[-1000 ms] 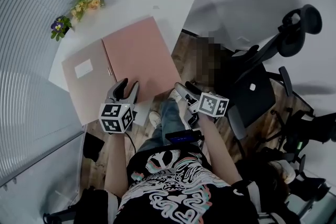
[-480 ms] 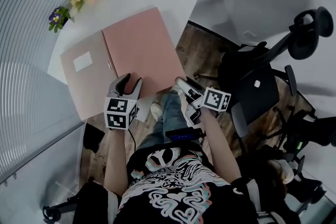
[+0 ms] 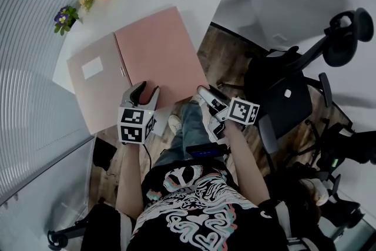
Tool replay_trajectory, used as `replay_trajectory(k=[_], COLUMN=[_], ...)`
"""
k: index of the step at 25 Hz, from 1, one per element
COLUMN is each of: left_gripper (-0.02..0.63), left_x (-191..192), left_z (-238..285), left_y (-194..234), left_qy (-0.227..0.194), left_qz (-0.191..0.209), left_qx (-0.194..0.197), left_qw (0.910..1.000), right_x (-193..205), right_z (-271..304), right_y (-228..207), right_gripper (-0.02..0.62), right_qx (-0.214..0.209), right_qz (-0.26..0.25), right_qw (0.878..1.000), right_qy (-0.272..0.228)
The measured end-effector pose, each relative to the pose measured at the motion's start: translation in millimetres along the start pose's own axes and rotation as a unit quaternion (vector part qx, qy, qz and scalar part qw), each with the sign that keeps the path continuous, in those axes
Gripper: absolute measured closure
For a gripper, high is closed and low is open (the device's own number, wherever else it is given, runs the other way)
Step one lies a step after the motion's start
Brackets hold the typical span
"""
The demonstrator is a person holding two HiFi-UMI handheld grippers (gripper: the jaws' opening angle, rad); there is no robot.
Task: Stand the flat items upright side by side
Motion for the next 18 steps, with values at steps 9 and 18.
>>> replay_trajectory(k=[9,18], left_gripper=[0.434,0.434], left_x=[-1,-2], left_z=[0,-1], left_y=[2,5], left_qy=[-0.006,-0.015], left_qz=[-0.002,-0.021], left_qx=[0.009,0.024], left_qw=[0.9999,0.9994], right_x=[-3,-12], right_z=[-4,-10], right_y=[11,30], right_gripper=[0.302,0.305], right_qx=[0.009,0.022], right_qz=[-0.015,-0.050], right_qw=[1.000,0.998], right_qy=[-0.023,-0.037])
Point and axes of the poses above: the fingertips, and each gripper's own axes: z forward along the fingers, y to its left, x out of its underside, the point moved 10 cm from there along -z, backward along the fingers, and after that the axes turned 2 degrees about -z, right-handed, at the moved point
